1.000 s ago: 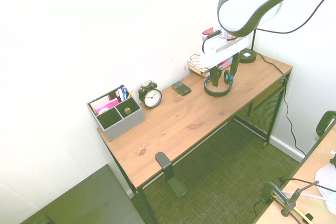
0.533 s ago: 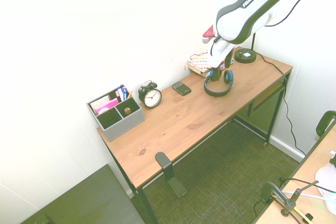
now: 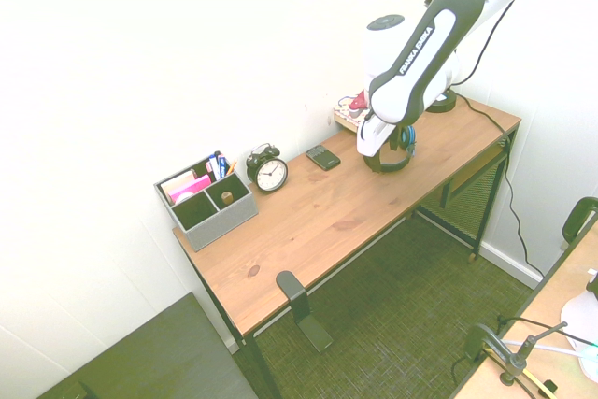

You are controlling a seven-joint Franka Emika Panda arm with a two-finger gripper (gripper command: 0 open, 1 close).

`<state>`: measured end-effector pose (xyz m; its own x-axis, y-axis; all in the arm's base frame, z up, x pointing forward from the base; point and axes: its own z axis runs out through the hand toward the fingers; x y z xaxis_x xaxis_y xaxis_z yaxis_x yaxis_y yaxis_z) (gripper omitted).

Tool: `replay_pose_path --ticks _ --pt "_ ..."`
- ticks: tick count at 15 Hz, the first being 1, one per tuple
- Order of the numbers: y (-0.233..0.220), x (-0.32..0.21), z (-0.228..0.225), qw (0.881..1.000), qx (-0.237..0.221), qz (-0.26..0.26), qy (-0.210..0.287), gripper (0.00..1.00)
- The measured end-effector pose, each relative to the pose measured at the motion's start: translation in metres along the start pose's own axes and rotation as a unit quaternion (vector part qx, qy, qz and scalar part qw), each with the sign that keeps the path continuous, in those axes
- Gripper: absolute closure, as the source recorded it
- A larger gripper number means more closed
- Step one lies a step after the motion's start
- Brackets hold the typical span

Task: Hang the headphone

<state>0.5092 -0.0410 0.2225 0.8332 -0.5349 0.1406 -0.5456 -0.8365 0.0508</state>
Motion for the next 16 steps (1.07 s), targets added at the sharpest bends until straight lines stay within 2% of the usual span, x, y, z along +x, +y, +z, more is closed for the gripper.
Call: replay_pose_path --ticks 16 --pt "-0.011 0.050 0.057 0.999 -0.009 0.038 -0.002 1.00"
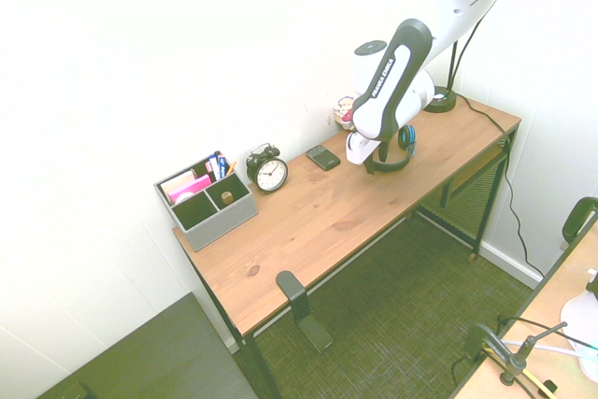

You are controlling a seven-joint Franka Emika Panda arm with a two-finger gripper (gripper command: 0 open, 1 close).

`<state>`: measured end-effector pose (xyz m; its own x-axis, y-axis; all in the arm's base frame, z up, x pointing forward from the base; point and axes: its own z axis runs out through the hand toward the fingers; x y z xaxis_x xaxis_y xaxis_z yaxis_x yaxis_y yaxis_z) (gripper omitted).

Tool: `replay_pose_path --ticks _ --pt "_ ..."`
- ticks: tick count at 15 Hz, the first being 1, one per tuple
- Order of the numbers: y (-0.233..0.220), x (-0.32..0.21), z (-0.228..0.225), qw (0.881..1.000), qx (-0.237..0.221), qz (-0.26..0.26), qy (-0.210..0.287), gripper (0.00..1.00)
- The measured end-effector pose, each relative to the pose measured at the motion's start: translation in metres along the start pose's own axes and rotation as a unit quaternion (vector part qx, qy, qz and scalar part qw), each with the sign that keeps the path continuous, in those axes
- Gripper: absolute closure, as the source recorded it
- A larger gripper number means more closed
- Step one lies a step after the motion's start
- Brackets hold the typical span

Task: Hang the headphone

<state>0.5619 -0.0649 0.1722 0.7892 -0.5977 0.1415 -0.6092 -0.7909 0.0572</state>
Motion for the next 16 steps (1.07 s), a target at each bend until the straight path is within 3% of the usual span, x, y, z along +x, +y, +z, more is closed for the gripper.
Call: replay_pose_path --ticks 9,11,13,16 --pt "0.001 0.016 0.010 1.000 -0.004 0.005 -0.009 1.00" --pt "0.004 0.019 0.008 0.999 -0.008 0.027 -0.018 1.00" --pt "0.004 0.023 -0.016 0.997 -0.008 0.065 -0.045 1.00" --pt "0.000 0.020 -0.100 0.992 -0.006 0.103 -0.069 1.00"
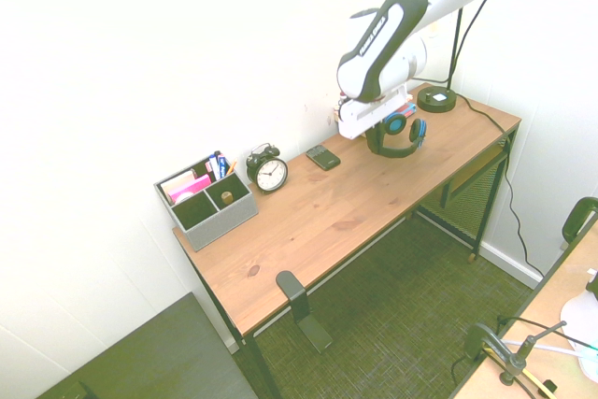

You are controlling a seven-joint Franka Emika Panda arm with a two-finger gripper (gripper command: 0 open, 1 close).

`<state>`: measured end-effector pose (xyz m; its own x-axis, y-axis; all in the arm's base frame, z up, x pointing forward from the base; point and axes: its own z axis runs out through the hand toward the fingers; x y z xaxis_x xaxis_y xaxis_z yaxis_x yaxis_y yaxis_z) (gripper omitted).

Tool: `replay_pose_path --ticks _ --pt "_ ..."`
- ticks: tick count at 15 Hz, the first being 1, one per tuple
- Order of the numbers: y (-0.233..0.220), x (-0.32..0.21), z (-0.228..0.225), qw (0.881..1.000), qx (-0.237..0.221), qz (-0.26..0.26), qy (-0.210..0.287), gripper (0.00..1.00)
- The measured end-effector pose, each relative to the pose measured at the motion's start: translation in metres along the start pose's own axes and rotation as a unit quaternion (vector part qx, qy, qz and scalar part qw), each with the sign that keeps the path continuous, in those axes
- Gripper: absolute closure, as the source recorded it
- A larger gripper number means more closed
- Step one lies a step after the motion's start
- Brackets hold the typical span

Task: Hang the headphone

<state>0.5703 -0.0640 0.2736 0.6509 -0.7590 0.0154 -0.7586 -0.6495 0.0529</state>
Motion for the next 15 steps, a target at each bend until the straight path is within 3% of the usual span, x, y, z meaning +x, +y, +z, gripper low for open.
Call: replay_pose_path --ticks 4,6,11,15 --pt "0.003 -0.092 -0.082 0.996 -0.060 0.040 -0.058 1.00" --pt "-0.014 -0.169 -0.096 0.995 -0.069 0.046 -0.049 1.00" --pt "-0.056 -0.367 -0.060 0.996 -0.042 0.078 -0.027 1.00" --pt "-0.076 -0.442 -0.007 0.992 -0.020 0.117 -0.031 1.00"
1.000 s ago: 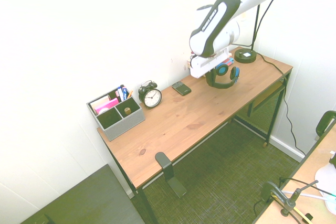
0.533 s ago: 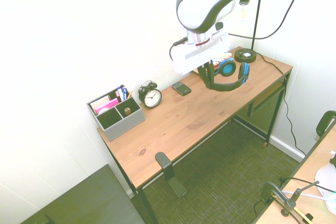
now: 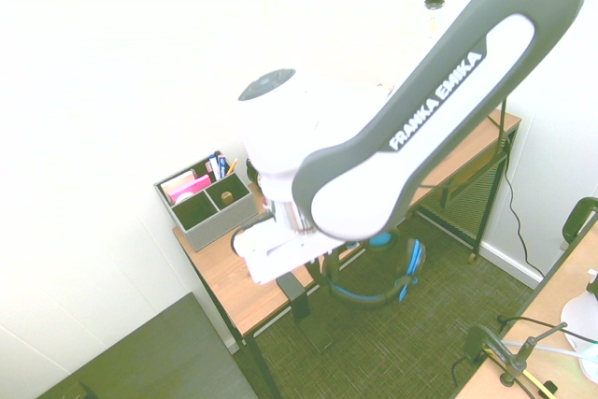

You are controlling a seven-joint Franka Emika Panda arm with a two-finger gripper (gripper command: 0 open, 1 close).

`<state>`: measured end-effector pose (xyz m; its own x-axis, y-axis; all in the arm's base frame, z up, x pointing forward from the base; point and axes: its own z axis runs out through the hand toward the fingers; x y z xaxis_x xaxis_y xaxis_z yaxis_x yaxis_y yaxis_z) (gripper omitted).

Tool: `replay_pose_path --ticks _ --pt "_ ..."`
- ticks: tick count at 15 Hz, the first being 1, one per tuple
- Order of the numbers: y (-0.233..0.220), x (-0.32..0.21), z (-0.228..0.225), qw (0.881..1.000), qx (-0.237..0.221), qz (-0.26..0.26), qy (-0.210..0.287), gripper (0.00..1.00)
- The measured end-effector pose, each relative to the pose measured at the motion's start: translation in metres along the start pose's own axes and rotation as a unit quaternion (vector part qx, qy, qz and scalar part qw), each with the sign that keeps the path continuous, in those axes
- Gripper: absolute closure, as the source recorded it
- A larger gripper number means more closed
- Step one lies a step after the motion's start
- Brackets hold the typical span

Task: Hang the headphone

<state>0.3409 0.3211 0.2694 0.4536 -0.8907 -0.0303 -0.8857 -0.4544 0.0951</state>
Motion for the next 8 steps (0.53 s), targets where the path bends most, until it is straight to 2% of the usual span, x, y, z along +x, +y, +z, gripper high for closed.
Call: replay_pose_path --ticks 4,8 --pt "-0.007 -0.018 0.079 1.000 0.006 0.020 -0.016 1.00" --pt "-0.019 -0.016 0.142 0.998 0.043 0.036 0.000 1.00"
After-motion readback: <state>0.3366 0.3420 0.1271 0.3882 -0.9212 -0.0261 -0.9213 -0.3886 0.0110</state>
